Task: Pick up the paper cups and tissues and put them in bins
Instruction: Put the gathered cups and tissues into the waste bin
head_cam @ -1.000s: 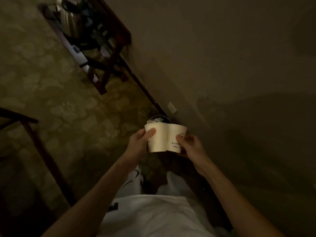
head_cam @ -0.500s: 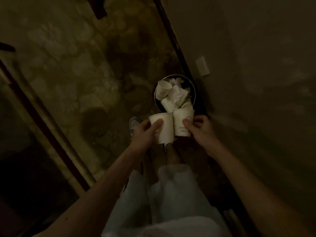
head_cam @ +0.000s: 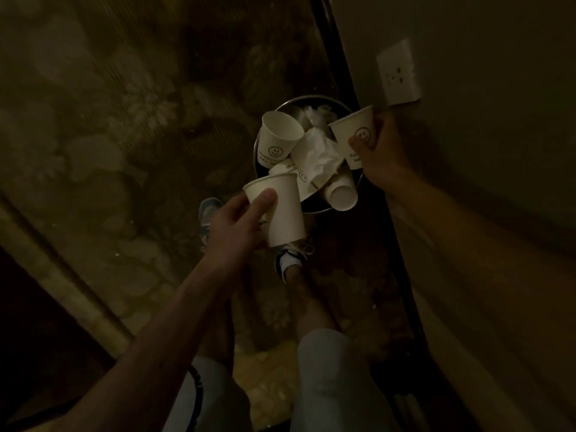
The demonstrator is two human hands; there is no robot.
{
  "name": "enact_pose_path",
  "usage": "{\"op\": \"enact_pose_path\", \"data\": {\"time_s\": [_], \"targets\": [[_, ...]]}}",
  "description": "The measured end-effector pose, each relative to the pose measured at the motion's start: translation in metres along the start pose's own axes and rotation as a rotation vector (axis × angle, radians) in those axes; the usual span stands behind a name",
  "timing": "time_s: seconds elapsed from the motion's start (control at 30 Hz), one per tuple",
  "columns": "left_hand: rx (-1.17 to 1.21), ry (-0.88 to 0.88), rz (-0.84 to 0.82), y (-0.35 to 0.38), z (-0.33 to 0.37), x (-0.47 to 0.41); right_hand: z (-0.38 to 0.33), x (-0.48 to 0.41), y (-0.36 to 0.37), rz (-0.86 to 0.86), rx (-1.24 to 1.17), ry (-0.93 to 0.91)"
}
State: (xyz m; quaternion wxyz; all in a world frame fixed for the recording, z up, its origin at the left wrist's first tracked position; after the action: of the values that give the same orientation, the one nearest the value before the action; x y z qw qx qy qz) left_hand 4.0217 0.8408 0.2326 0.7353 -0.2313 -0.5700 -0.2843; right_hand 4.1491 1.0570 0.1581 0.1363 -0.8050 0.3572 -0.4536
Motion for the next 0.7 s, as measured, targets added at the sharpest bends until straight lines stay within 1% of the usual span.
{"op": "enact_pose_path", "data": {"time_s": [0.1, 0.23, 0.4, 0.47, 0.53, 0.6, 0.63, 0.7], "targets": [[0.000, 0.010, 0.039, -0.002, 0.001, -0.009, 0.013, -0.008, 0.002, 0.006, 0.064, -0.004], [-0.002, 0.014, 0.065, -0.001, -0.003, -0.021, 0.024, -0.017, 0.008, -0.038, 0.119, -0.013], [-0.017, 0.010, 0.085, 0.006, -0.001, -0.035, 0.032, -0.018, 0.007, -0.007, 0.089, -0.024], [-0.024, 0.026, 0.096, 0.012, 0.001, -0.041, 0.034, -0.011, 0.001, 0.016, 0.072, -0.023], [-0.034, 0.058, 0.104, 0.019, 0.005, -0.045, 0.031, 0.001, -0.007, 0.080, 0.054, -0.033], [-0.021, 0.088, 0.095, 0.027, 0.009, -0.048, 0.021, 0.018, -0.013, 0.118, 0.032, -0.102], [-0.020, 0.103, 0.093, 0.032, 0.011, -0.050, 0.014, 0.028, -0.013, 0.087, 0.007, -0.139], [-0.021, 0.135, 0.101, 0.042, 0.015, -0.053, 0.002, 0.051, -0.007, -0.045, -0.076, -0.178]]}}
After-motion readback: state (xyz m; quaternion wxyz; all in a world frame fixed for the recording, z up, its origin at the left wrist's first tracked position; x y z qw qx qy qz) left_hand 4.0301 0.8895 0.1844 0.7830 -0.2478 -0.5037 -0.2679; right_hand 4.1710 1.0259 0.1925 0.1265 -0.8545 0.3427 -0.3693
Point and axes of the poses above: each hand's wrist, its own x-axis away from the middle knuckle, its own y-axis out of the palm, z = x × y, the point moved 3 cm from there along -x, towards the middle knuckle, and after that the axes turned 9 degrees about -y, right-handed, at the moved point
